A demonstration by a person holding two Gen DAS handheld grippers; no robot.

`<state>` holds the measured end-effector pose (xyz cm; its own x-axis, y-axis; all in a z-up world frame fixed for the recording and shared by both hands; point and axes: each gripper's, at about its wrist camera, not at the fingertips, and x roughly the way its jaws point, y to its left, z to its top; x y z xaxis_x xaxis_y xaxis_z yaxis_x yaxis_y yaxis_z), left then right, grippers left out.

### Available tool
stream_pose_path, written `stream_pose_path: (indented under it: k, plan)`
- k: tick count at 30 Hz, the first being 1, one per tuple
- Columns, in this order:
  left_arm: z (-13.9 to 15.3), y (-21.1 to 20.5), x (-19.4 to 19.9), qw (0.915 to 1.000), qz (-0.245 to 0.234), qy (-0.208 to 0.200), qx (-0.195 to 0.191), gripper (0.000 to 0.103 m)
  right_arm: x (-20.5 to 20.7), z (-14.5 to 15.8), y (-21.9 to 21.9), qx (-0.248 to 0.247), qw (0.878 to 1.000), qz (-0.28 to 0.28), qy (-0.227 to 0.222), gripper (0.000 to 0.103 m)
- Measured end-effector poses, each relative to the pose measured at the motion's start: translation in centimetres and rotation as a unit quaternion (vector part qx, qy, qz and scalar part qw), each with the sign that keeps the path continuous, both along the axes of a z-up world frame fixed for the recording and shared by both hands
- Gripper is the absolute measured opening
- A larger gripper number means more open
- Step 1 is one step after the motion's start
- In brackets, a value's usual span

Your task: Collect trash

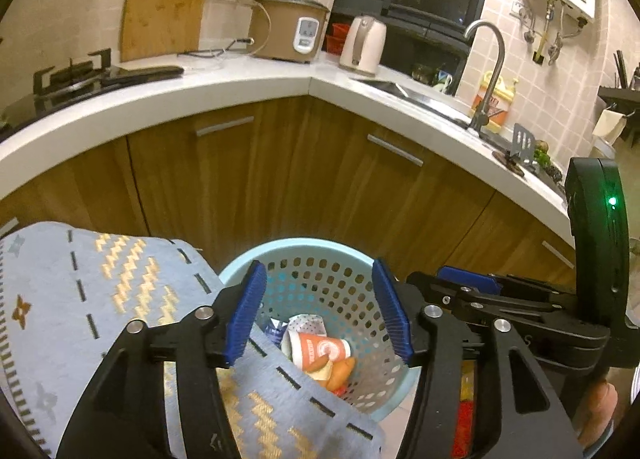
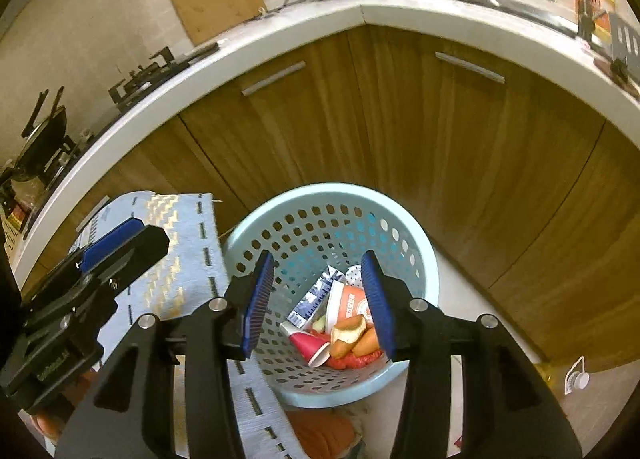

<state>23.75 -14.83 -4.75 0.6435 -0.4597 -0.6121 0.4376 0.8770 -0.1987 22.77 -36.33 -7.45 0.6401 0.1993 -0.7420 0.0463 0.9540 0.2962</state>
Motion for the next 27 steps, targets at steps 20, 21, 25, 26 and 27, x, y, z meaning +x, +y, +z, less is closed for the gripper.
stream_pose_path:
  k: [20, 21, 25, 26, 27]
  plan:
    - [6.6, 10.7, -10.6, 0.9827, 0.142, -0.118, 0.016, 0.087, -7.8, 7.5, 6.8, -0.035, 0.989, 0.002, -0.142, 0.056]
    - [6.3, 11.1, -11.0, 0.9808, 0.150, -0.123, 0.019, 0.088, -8.2, 7.4, 7.4, -0.042, 0.988, 0.001, -0.148, 0.056]
    - [4.5, 12.5, -12.2, 0.9687, 0.197, -0.143, 0.051, 0.088, -10.0, 6.5, 9.6, -0.076, 0.982, -0.001, -0.171, 0.056]
    - [4.0, 12.8, -12.4, 0.9657, 0.208, -0.144, 0.058, 0.088, -10.2, 6.4, 9.9, -0.079, 0.982, -0.001, -0.171, 0.056]
    - [3.7, 13.0, -12.5, 0.9649, 0.211, -0.145, 0.060, 0.088, -10.3, 6.4, 10.2, -0.079, 0.982, 0.000, -0.173, 0.056]
